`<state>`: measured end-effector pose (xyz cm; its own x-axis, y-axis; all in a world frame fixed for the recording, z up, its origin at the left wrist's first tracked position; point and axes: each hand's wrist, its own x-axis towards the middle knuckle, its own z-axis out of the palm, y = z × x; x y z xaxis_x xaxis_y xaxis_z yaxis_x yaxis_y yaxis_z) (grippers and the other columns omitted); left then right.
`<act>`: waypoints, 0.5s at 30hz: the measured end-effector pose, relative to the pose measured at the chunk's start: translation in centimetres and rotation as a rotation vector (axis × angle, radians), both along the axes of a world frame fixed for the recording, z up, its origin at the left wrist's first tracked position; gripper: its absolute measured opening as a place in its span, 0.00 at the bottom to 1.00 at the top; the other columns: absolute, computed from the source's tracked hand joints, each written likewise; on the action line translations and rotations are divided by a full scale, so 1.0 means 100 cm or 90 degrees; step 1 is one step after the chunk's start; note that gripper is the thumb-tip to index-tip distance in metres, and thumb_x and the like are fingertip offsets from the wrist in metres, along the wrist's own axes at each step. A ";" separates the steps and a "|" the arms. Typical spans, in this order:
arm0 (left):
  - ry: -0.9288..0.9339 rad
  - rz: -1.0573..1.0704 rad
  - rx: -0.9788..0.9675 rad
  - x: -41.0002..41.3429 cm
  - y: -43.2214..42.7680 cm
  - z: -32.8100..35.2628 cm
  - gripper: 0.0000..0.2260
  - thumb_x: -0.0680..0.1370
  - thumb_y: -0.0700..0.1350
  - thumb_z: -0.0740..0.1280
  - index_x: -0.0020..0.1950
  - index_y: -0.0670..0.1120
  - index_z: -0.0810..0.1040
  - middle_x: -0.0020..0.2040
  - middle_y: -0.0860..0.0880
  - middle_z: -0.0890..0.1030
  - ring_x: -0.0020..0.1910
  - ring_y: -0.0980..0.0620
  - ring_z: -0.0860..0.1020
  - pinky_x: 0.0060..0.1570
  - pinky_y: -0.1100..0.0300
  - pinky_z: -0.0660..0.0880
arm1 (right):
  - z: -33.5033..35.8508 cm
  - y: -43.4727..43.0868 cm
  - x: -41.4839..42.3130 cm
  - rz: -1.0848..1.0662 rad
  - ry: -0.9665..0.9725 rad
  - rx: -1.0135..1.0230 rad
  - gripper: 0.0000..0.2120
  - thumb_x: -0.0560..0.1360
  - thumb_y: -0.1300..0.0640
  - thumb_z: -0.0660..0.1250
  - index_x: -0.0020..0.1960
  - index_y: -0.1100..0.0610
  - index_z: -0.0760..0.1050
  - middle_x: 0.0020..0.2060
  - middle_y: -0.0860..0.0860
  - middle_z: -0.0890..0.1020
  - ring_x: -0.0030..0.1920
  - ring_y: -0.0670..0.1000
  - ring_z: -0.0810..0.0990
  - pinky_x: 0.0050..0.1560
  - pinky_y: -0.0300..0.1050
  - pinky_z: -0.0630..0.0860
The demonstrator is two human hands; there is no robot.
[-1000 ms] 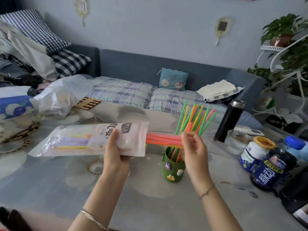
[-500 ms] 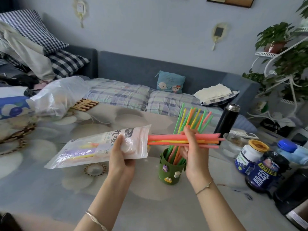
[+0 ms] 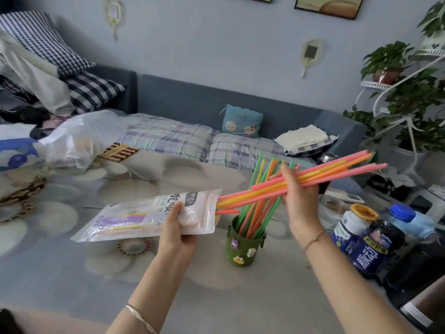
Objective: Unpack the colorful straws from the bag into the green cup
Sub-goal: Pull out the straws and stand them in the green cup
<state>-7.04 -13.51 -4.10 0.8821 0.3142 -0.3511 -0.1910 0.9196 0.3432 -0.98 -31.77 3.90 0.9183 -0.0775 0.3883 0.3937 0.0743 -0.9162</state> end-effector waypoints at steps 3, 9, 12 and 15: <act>0.020 0.005 0.005 -0.001 0.005 -0.003 0.22 0.78 0.42 0.66 0.71 0.40 0.70 0.67 0.40 0.77 0.66 0.40 0.76 0.66 0.38 0.69 | 0.021 -0.028 0.016 -0.050 -0.036 -0.026 0.14 0.75 0.52 0.66 0.31 0.53 0.77 0.28 0.47 0.82 0.33 0.47 0.81 0.42 0.45 0.77; 0.036 -0.003 0.062 -0.003 0.001 -0.004 0.22 0.78 0.42 0.65 0.71 0.38 0.70 0.69 0.38 0.75 0.69 0.39 0.73 0.70 0.44 0.67 | 0.040 -0.050 0.040 -0.064 -0.026 -0.134 0.17 0.75 0.52 0.65 0.28 0.52 0.77 0.25 0.46 0.82 0.33 0.48 0.81 0.37 0.41 0.74; 0.038 -0.003 0.064 -0.003 0.001 -0.004 0.22 0.78 0.42 0.65 0.71 0.39 0.70 0.69 0.38 0.75 0.68 0.39 0.73 0.70 0.43 0.67 | 0.041 -0.047 0.042 -0.057 -0.071 -0.244 0.18 0.76 0.53 0.64 0.28 0.52 0.77 0.24 0.46 0.81 0.30 0.42 0.80 0.35 0.33 0.74; 0.037 -0.004 0.071 -0.003 0.002 -0.004 0.22 0.78 0.43 0.65 0.71 0.39 0.70 0.69 0.38 0.75 0.68 0.38 0.73 0.70 0.42 0.67 | 0.042 -0.041 0.046 -0.061 -0.081 -0.368 0.22 0.76 0.51 0.63 0.32 0.66 0.76 0.25 0.59 0.76 0.27 0.50 0.77 0.31 0.36 0.71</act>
<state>-7.35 -13.33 -4.53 0.8631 0.3488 -0.3651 -0.1621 0.8762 0.4538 3.59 -35.89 8.08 0.8614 0.0983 0.4984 0.4828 -0.4636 -0.7429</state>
